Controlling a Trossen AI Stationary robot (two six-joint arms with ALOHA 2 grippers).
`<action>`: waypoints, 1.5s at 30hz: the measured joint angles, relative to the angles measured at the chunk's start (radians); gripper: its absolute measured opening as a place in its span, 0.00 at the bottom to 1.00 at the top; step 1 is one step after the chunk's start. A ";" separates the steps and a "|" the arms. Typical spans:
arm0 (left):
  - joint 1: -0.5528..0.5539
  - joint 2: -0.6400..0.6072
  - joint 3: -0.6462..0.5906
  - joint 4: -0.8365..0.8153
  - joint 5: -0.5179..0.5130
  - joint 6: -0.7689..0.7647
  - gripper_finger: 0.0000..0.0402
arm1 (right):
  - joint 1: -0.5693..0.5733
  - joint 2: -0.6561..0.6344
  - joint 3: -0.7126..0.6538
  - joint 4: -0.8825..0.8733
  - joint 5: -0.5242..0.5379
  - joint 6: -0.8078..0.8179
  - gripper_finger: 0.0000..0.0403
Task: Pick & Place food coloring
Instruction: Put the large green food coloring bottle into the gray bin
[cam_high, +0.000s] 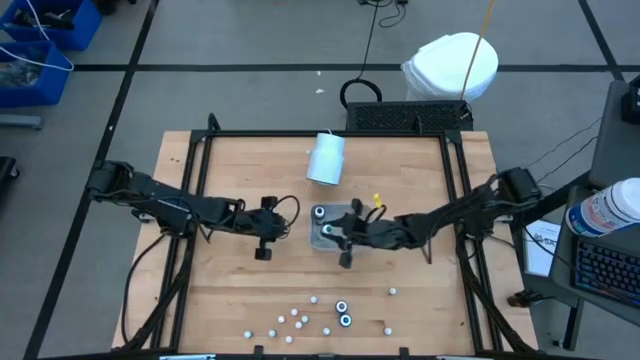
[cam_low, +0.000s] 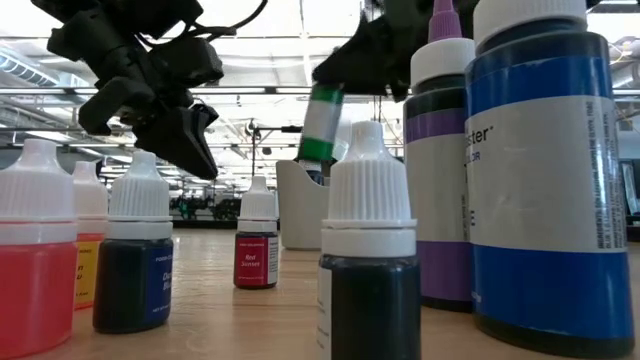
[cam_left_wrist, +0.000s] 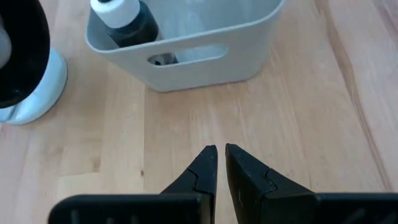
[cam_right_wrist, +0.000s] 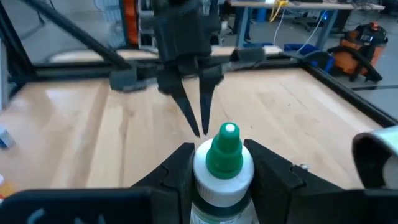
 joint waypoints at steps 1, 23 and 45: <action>-0.003 0.000 0.000 -0.002 -0.002 -0.001 0.10 | -0.003 0.025 0.018 0.001 0.000 -0.003 0.27; -0.010 0.000 0.000 0.027 -0.002 0.003 0.10 | -0.057 0.126 0.063 -0.109 0.003 0.058 0.27; -0.010 0.000 0.000 0.041 -0.002 0.018 0.10 | -0.088 0.231 0.065 -0.023 -0.045 0.058 0.42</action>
